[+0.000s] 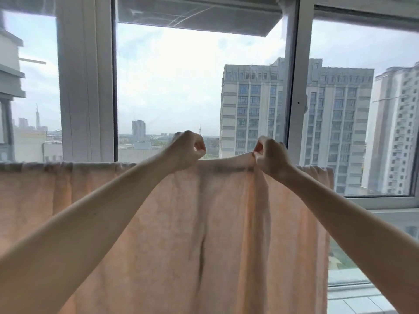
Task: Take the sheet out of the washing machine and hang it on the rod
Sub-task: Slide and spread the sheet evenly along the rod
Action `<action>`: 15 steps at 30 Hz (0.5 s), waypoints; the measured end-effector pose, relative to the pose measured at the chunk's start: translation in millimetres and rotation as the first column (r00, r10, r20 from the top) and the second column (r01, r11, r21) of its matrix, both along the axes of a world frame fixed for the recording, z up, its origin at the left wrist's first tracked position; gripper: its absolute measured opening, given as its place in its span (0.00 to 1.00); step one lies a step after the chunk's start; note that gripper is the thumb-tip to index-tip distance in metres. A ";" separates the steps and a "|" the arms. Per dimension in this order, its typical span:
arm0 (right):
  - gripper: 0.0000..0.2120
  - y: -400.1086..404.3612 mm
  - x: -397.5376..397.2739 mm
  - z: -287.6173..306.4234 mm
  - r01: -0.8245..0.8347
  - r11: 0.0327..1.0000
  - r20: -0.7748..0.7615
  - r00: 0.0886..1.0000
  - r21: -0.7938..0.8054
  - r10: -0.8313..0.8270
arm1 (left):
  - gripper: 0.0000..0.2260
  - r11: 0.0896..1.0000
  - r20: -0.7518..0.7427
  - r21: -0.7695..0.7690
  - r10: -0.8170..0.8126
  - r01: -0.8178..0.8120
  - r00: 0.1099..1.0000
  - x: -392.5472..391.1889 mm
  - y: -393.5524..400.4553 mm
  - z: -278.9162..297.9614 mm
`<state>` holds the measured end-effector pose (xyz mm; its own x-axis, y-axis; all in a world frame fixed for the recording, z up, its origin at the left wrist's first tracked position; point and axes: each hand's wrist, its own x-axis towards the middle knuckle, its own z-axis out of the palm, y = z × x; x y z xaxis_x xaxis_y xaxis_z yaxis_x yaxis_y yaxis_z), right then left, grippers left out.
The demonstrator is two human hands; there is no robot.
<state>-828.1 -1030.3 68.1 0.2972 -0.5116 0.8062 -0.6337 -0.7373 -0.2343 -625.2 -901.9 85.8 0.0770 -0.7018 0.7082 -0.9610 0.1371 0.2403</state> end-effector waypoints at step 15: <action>0.04 12.4 20.0 -14.3 -0.239 0.971 -0.243 0.943 -0.010 0.230 | 0.03 0.997 -0.077 -0.073 0.021 -0.027 0.997 4.3 -11.0 -29.2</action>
